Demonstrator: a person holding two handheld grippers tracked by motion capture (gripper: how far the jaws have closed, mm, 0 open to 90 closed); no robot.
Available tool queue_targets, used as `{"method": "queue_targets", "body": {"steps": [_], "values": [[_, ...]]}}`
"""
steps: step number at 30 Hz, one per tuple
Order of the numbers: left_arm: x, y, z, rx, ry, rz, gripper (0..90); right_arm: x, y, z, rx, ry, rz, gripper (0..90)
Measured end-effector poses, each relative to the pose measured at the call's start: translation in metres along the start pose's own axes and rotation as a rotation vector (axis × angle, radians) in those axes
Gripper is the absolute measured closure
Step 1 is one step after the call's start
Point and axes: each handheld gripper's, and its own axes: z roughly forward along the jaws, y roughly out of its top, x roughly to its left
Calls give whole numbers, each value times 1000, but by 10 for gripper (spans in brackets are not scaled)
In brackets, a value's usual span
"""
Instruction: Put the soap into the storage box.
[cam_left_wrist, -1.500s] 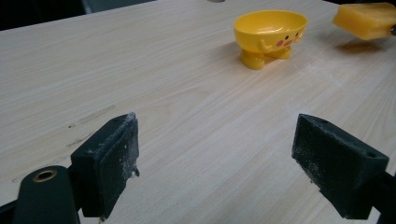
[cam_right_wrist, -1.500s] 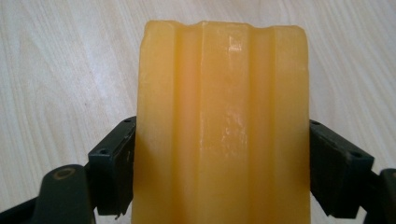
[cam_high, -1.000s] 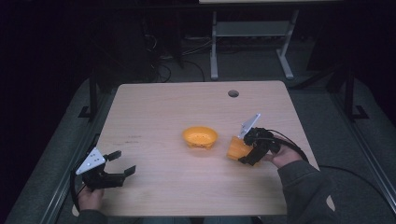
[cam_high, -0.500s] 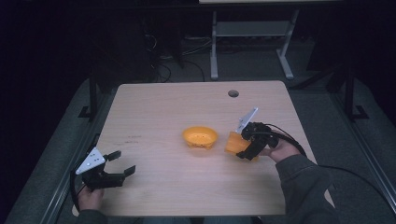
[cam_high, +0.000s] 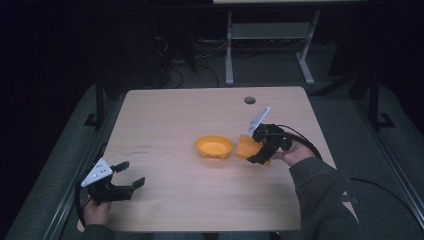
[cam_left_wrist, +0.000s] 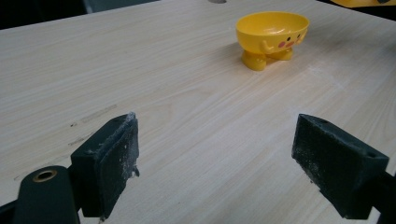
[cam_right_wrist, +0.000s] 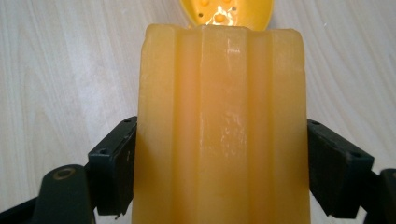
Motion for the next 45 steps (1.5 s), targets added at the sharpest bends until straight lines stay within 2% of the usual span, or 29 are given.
{"method": "queue_targets", "body": {"steps": [6,7,13,18,24,32,45], "values": [[1,0,0,4,-1,3,143,-4,11,-1,-12,5,-24,206],[1,0,0,3,-1,2,143,-4,12,0,-16,16,-17,206],[0,0,0,3,0,0,143,-8,21,3,-6,17,-33,206],[0,0,1,-5,-1,-4,143,-11,29,6,-24,28,-39,206],[0,0,1,-2,2,-4,143,-12,40,8,-3,21,-55,206],[1,-1,2,-2,1,-8,143,-17,48,11,-44,38,-51,206],[1,-1,2,-5,0,-9,143,-19,72,13,-22,40,-101,205]]}}
